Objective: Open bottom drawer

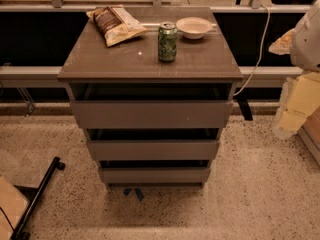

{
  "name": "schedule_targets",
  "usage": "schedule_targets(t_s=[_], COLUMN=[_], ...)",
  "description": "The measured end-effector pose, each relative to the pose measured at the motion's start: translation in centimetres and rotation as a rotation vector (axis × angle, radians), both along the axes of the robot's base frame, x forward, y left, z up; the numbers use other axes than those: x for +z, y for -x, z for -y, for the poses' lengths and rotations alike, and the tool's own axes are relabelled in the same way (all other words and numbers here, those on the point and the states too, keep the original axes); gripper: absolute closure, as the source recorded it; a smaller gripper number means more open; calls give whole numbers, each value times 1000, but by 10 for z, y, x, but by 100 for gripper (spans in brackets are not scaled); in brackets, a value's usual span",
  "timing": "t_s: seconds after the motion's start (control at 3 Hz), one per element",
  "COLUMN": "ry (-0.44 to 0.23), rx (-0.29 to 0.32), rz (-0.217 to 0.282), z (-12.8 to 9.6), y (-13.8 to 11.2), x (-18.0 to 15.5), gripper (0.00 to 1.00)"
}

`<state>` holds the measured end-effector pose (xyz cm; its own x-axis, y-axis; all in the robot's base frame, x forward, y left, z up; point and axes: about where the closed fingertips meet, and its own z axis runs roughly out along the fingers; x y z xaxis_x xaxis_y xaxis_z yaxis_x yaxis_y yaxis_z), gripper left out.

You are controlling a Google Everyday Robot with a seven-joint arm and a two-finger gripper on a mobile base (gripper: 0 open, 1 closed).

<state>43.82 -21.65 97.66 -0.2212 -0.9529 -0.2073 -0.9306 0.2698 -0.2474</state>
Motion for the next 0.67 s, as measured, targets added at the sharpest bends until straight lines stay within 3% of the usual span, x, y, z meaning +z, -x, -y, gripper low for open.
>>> schedule_targets(t_s=[0.67], ry=[-43], rx=[13], rz=[47], z=[4], y=[-7], x=[-19], gripper=[0])
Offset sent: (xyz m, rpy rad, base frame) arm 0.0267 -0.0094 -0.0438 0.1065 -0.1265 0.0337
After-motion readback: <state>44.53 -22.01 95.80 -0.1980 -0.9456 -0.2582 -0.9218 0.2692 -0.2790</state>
